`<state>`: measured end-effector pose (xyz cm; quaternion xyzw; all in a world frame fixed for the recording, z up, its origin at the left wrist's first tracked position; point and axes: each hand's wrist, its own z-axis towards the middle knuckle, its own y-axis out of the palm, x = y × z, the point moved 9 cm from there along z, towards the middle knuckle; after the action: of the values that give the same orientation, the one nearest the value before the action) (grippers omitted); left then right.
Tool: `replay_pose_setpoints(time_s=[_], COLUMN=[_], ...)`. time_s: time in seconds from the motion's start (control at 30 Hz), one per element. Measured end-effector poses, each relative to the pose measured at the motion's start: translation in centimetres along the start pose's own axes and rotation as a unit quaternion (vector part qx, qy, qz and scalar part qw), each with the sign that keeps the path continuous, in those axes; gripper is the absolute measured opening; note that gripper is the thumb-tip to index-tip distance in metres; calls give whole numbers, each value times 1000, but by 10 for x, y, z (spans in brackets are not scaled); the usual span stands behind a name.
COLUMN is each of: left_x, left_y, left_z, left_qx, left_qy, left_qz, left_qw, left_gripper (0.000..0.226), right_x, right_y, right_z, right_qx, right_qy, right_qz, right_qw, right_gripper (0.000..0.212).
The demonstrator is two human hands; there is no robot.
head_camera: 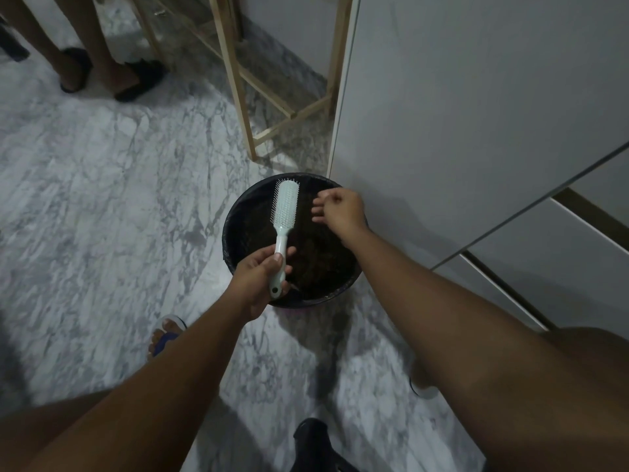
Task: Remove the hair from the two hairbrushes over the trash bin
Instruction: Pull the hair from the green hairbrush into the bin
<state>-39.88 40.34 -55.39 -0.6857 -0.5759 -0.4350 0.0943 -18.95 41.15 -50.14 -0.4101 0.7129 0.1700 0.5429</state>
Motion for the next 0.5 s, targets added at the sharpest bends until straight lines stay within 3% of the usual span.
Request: replay_pose_setpoints(time_s=[0.1,0.2,0.33,0.5], left_x=[-3,-6,-7,-7], left_y=[-1,5,12,14], left_z=[-3,-6,-8,-7], left_qx=[-5,-19,-32,-34], left_qy=[1,2,5,9], left_qz=[16,48,44,17], left_qw=[1000,999,999,999], left_gripper=[31,30,29,30], right_x=[-12,-28,-38,-36], right_y=[4,21,13,6], right_z=[5,4,9,12], right_qx=[-27,-82,-9,31], right_qy=[-26,-87,-114,-100], right_qz=[-21,-131,-149,-92], right_qw=[999,984,982,990], right_gripper=[27,46,27,25])
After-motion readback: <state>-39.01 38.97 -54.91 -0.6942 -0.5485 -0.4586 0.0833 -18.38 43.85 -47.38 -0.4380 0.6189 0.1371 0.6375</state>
